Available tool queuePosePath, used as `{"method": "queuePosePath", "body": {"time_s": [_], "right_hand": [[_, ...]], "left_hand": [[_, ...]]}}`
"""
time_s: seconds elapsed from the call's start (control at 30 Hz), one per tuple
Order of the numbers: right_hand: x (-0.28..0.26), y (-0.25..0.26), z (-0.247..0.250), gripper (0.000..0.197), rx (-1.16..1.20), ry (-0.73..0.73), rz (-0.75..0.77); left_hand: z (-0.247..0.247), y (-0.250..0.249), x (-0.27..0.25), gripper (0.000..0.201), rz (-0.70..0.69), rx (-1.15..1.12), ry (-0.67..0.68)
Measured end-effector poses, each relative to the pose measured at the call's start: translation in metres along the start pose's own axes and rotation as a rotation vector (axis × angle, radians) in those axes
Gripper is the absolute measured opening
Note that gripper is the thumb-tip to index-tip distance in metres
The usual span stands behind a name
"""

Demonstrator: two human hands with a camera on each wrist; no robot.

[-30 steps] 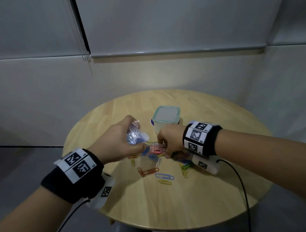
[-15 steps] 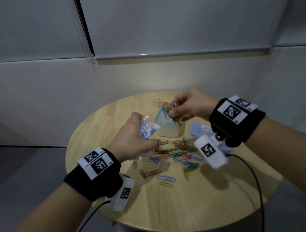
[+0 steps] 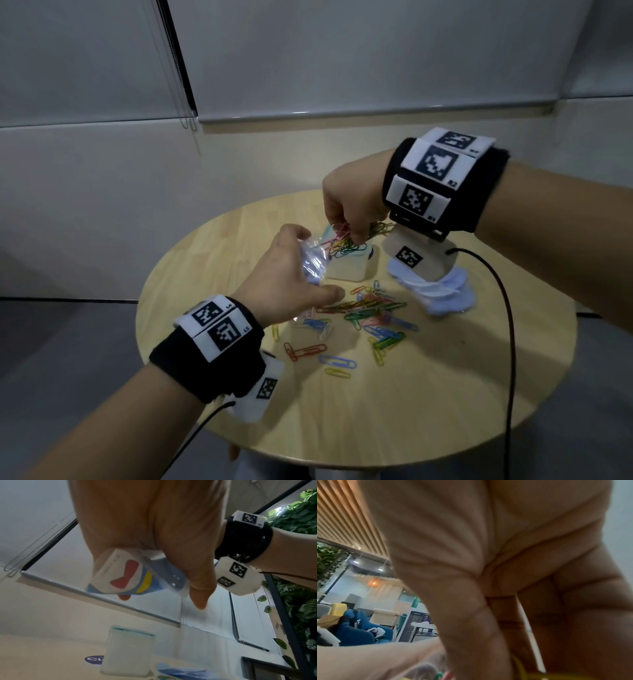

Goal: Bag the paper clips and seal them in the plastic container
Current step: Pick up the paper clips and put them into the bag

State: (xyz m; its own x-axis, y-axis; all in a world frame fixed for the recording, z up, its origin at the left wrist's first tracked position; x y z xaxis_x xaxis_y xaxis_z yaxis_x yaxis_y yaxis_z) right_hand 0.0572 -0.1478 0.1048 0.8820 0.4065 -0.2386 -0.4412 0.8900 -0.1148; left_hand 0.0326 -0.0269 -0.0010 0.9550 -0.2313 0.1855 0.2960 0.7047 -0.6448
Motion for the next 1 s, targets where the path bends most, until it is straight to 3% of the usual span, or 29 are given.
{"method": "queuePosePath", "body": {"time_s": [0.1, 0.27, 0.37, 0.47, 0.63, 0.77, 0.93, 1.0], "right_hand": [[0.007, 0.011, 0.005, 0.016, 0.055, -0.032, 0.039], [0.016, 0.009, 0.008, 0.025, 0.396, -0.064, -0.014], [0.019, 0.008, 0.000, 0.030, 0.597, -0.125, -0.066], [0.022, 0.008, -0.008, 0.023, 0.740, -0.184, -0.073], [0.016, 0.005, -0.006, 0.014, 0.885, -0.222, -0.040], [0.010, 0.010, 0.003, 0.014, 0.853, -0.229, 0.006], [0.007, 0.015, 0.011, 0.024, 0.854, -0.358, 0.045], [0.005, 0.010, 0.017, 0.023, 0.901, -0.494, 0.056]], "left_hand": [[-0.004, -0.005, -0.002, 0.093, -0.013, -0.032, 0.033], [-0.007, -0.009, 0.000, 0.078, 0.007, -0.140, 0.007], [-0.010, -0.010, 0.003, 0.072, 0.027, -0.200, -0.040], [-0.008, -0.008, 0.008, 0.070, 0.059, -0.248, -0.110], [-0.005, -0.001, 0.013, 0.081, 0.081, -0.306, -0.201], [-0.009, 0.001, 0.012, 0.091, 0.089, -0.362, -0.225], [-0.011, 0.002, 0.014, 0.102, 0.067, -0.383, -0.290], [-0.008, 0.000, 0.012, 0.106, 0.060, -0.386, -0.313]]}}
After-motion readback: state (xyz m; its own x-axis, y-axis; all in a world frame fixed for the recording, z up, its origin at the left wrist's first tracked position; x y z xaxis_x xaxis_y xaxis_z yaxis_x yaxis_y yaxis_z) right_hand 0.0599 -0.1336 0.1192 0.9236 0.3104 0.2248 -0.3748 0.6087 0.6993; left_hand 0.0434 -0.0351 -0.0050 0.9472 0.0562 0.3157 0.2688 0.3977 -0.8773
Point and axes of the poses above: each hand's wrist, its own x-axis towards the middle knuckle, its own z-axis out of the back of the hand, y = z × x, the point moved 3 cm from there along x, towards the middle knuckle, and after that the axes turned 2 degrees about z, right-handed, at the moved point
